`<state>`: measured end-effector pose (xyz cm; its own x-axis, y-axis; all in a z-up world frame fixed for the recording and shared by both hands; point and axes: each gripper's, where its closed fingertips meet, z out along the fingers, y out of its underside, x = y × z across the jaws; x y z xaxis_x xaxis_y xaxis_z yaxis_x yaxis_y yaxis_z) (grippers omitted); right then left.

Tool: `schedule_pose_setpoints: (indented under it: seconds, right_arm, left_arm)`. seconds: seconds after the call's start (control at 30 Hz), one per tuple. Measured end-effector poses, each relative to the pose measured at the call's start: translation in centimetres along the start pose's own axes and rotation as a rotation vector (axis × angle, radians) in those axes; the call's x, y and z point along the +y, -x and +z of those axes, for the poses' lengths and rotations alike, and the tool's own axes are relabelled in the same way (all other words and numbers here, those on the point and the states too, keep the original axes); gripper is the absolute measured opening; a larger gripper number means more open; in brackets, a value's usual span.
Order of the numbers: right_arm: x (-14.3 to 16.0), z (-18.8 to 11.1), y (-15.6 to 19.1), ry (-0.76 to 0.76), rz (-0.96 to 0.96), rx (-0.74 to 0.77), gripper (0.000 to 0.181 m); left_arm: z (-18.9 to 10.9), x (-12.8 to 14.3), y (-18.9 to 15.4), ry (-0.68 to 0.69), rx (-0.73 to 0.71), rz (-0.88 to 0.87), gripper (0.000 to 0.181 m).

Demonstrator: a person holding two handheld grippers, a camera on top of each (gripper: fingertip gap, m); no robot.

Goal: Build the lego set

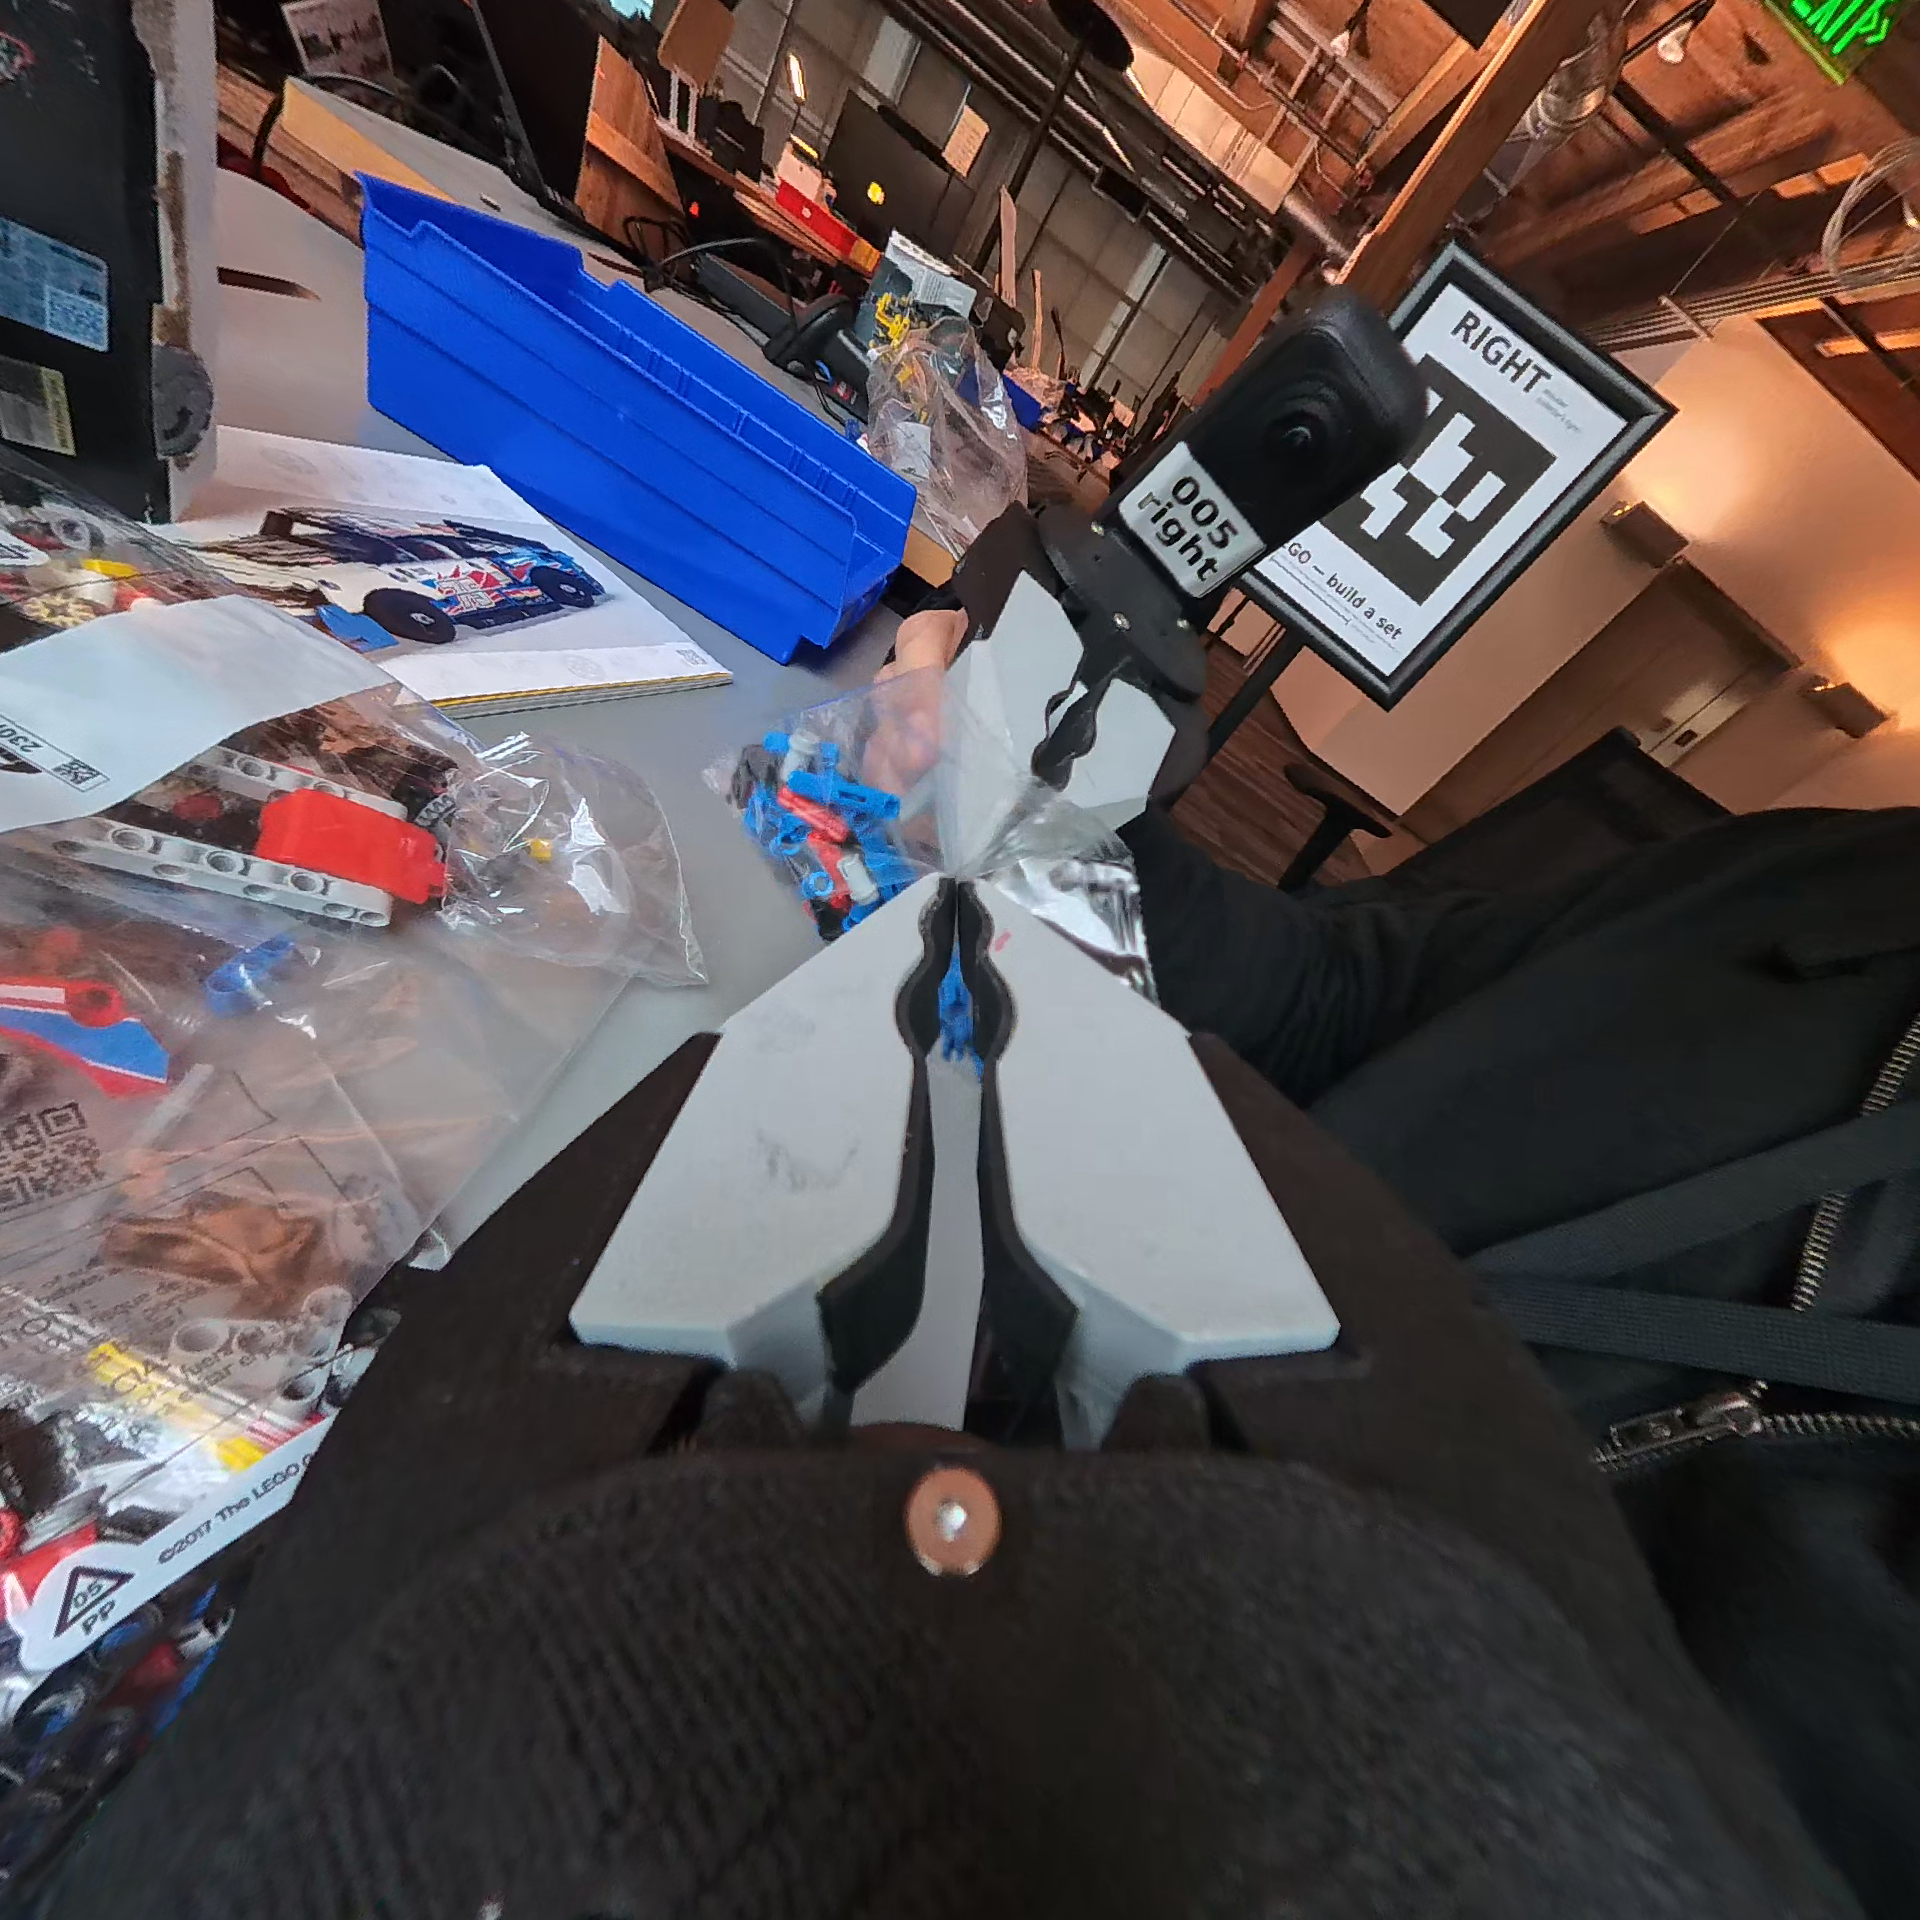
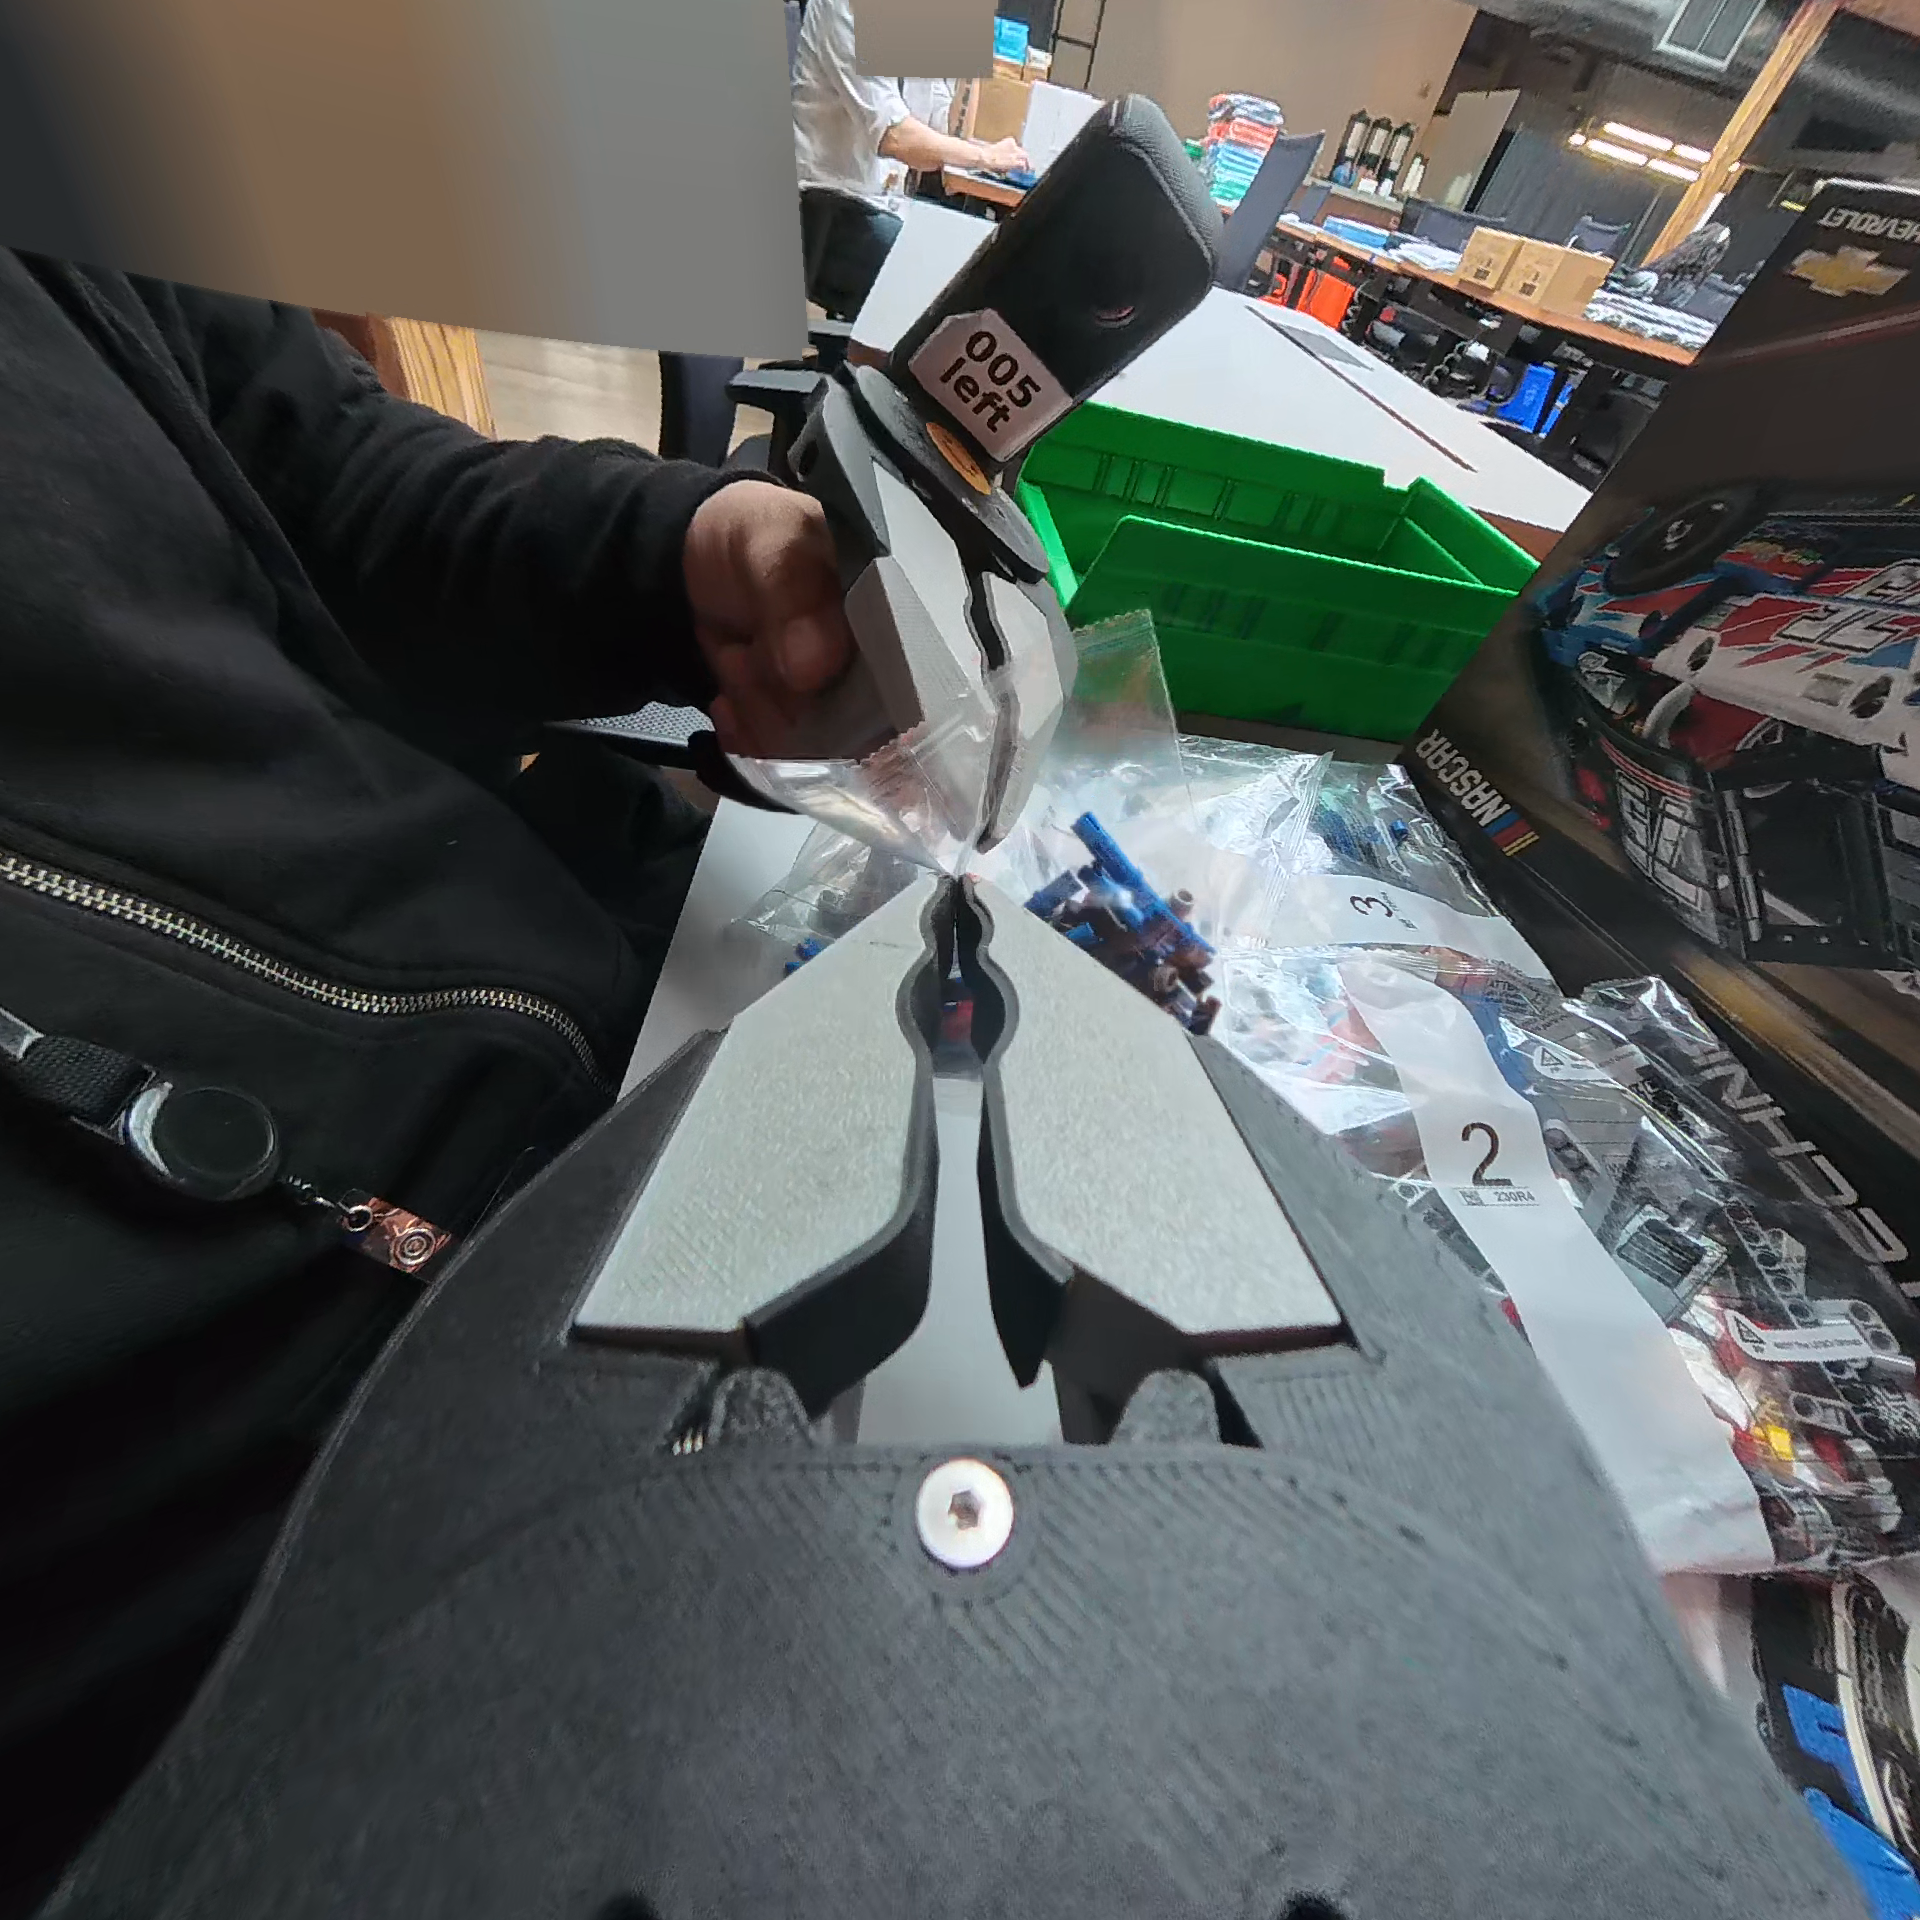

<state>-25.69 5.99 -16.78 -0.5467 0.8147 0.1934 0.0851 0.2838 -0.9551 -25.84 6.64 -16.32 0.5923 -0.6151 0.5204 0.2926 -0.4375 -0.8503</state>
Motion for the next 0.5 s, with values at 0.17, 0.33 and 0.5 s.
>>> schedule_pose_setpoints:
  seconds: [0.17, 0.33, 0.5]
  right_arm:
    - [-0.4, -1.2, -0.9, -0.034, 0.017, 0.024, 0.0]
    - [-1.0, -1.6, -0.7, -0.075, 0.031, 0.005, 0.0]
    - [-0.6, -1.2, 0.0, -0.055, -0.001, -0.022, 0.0]
  left_arm:
    - [-0.7, -0.5, 0.7, -0.031, -0.014, -0.015, 0.0]
    - [-0.4, 0.1, 0.3, 0.019, 0.007, -0.007, 0.0]
    - [-0.1, 0.4, -0.6, 0.041, 0.063, -0.029, 0.011]
